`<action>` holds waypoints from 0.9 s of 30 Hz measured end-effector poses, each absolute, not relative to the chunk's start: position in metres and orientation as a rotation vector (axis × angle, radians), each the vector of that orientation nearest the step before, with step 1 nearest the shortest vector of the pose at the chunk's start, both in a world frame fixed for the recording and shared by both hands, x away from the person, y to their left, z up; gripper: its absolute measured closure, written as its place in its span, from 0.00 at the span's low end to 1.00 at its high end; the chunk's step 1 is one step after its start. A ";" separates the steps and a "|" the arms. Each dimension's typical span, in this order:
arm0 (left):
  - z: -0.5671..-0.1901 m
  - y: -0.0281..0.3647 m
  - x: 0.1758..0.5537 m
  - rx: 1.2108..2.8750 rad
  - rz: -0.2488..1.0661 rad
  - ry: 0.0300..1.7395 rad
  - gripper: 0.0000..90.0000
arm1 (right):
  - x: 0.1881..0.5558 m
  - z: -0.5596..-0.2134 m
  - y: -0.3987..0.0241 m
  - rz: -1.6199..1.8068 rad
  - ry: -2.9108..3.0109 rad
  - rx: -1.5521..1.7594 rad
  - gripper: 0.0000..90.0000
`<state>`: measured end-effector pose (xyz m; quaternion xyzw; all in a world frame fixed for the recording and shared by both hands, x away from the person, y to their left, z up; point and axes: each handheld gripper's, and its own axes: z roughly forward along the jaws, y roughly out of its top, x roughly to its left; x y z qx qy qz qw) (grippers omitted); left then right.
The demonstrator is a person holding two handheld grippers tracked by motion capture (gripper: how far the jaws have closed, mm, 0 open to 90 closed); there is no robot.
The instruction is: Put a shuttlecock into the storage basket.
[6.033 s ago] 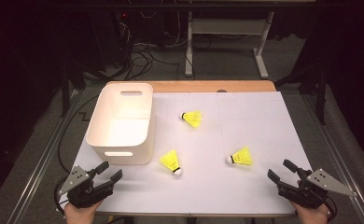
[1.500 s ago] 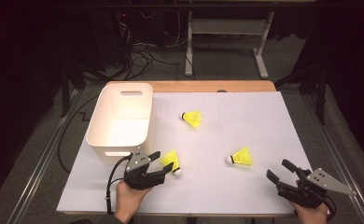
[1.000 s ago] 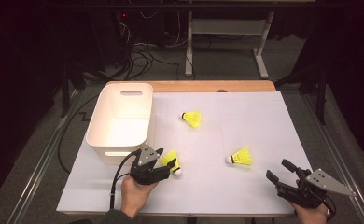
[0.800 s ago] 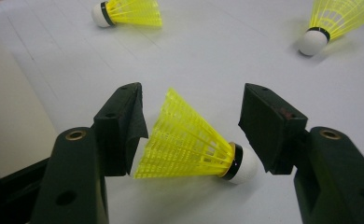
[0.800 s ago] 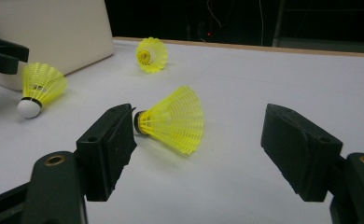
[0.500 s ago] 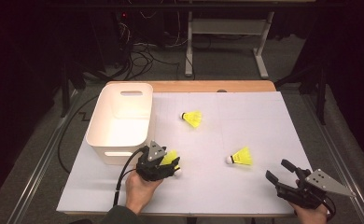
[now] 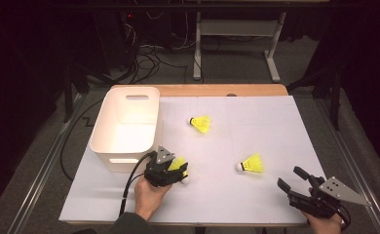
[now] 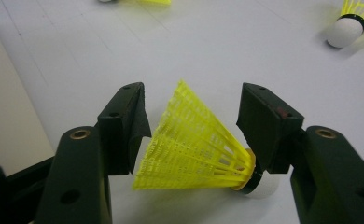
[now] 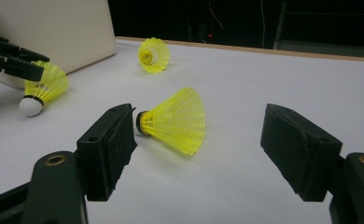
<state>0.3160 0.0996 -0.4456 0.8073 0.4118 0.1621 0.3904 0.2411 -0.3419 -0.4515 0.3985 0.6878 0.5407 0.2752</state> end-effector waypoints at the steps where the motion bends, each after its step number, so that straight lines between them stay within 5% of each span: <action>1: -0.446 0.100 0.316 2.050 0.412 1.048 0.48 | 0.241 -0.452 -0.342 1.453 1.849 1.071 0.30; 27: -0.453 0.100 0.318 2.063 0.360 1.038 0.66 | 0.242 -0.452 -0.342 1.446 1.849 1.076 0.29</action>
